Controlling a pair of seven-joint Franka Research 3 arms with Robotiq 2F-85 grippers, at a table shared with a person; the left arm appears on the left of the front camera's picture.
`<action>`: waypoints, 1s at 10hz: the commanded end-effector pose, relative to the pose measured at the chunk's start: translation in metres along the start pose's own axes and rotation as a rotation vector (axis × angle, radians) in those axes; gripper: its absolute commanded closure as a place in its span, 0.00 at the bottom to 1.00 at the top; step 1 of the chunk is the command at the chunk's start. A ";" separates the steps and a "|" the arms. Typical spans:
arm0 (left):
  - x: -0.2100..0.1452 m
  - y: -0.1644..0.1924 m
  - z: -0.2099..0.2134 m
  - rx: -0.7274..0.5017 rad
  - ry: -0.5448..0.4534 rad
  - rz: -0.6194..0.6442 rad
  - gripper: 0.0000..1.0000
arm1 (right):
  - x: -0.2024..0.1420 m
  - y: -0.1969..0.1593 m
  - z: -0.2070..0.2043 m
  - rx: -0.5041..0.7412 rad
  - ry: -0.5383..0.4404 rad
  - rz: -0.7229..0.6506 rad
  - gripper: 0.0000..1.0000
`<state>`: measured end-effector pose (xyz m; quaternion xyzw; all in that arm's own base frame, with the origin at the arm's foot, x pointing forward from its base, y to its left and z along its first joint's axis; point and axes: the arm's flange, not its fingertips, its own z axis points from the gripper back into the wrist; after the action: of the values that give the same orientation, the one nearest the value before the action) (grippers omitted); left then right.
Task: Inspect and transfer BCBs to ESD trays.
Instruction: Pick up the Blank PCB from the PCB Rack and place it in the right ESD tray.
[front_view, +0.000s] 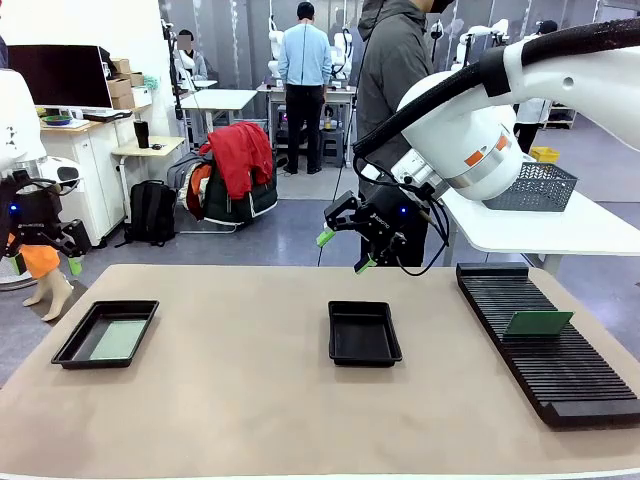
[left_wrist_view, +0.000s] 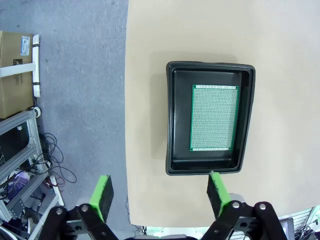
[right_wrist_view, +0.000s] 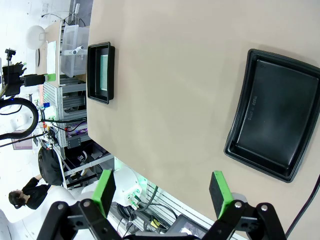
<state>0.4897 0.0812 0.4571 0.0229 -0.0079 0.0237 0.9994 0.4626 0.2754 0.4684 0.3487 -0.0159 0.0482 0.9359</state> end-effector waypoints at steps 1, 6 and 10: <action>0.000 0.001 -0.001 -0.004 -0.004 0.000 0.00 | 0.003 0.001 -0.002 -0.016 -0.004 -0.009 0.00; 0.000 0.001 -0.001 -0.004 -0.004 0.000 0.00 | 0.003 0.001 -0.002 -0.016 -0.004 -0.009 0.00; 0.000 0.001 -0.001 -0.004 -0.004 0.000 0.00 | -0.015 -0.004 0.025 -0.068 0.026 0.113 0.00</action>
<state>0.4897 0.0812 0.4570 0.0229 -0.0079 0.0238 0.9994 0.4571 0.2714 0.4768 0.3316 -0.0210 0.0728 0.9404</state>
